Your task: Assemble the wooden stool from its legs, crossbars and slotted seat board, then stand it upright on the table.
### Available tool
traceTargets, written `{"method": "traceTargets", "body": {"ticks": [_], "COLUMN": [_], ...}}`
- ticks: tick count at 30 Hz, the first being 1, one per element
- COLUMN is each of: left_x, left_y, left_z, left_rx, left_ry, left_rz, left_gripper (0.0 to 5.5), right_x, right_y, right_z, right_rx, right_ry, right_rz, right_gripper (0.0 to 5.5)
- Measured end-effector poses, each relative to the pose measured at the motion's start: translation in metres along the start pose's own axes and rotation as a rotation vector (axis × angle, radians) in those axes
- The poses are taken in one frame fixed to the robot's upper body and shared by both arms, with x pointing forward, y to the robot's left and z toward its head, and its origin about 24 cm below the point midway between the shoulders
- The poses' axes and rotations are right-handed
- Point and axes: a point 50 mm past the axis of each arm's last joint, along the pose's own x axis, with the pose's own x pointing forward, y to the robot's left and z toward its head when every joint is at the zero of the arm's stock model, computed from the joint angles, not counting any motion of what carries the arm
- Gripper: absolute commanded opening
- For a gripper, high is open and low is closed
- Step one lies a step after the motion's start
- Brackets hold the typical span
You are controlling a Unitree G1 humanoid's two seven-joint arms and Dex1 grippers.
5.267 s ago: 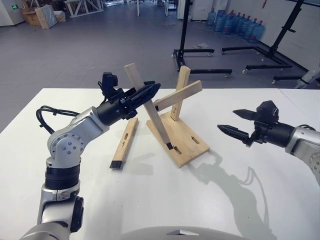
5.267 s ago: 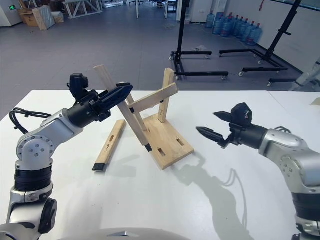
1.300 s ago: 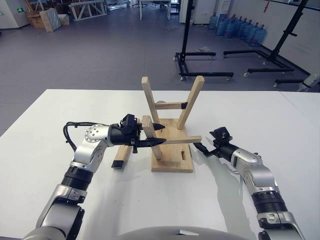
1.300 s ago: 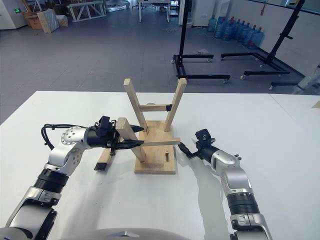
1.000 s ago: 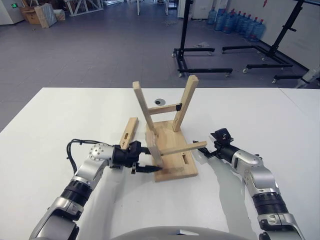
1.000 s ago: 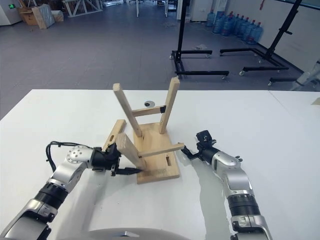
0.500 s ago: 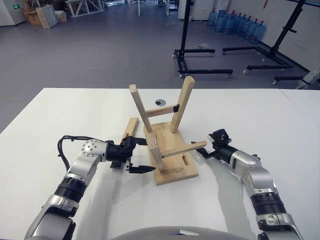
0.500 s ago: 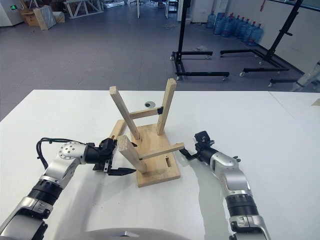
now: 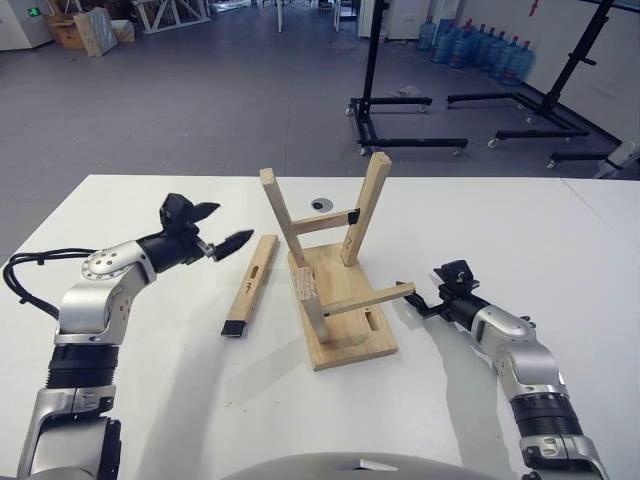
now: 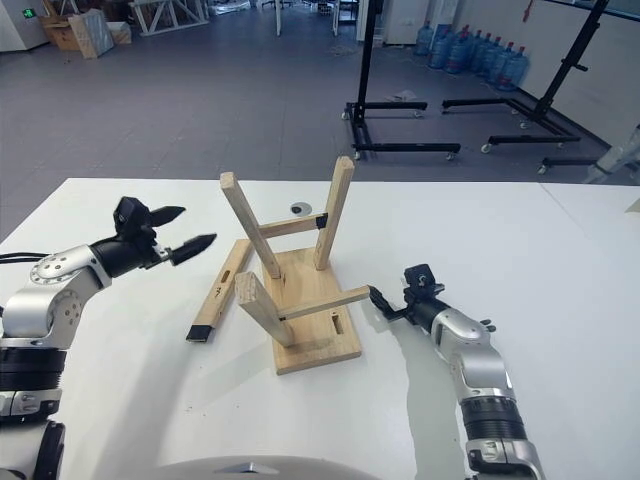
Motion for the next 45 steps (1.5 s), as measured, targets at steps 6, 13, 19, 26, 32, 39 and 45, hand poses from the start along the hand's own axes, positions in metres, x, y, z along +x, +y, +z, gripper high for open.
{"method": "traceTargets", "body": {"ticks": [6, 13, 19, 26, 32, 39, 45], "left_x": [-0.004, -0.02, -0.012, -0.005, -0.006, -0.006, -0.007], "left_y": [-0.04, -0.072, -0.074, -0.07, -0.069, -0.07, -0.069], "left_z": [-0.006, -0.029, -0.056, -0.076, -0.077, -0.08, -0.086], "left_rx": [-0.012, -0.073, -0.099, -0.164, -0.173, -0.194, -0.193], "left_ry": [0.352, 0.586, 0.671, 0.663, 0.656, 0.644, 0.63], "left_rz": [0.236, 0.191, 0.212, 0.282, 0.299, 0.297, 0.299], "left_gripper": [5.39, 5.39, 5.21, 4.21, 3.31, 2.22, 2.05], "right_x": [-0.018, -0.029, -0.024, -0.018, -0.017, -0.016, -0.016], "right_y": [-0.005, 0.002, 0.009, 0.01, 0.01, 0.01, 0.008], "right_z": [-0.002, -0.011, -0.011, -0.005, -0.006, -0.012, -0.012], "right_rx": [0.004, 0.056, 0.065, 0.055, 0.057, 0.066, 0.06], "right_ry": [-0.029, -0.036, -0.037, -0.047, -0.042, -0.021, -0.015], "right_rz": [-0.076, -0.133, -0.11, -0.082, -0.077, -0.073, -0.061], "right_gripper": [5.4, 5.4, 5.4, 5.4, 5.4, 5.4, 5.4]}}
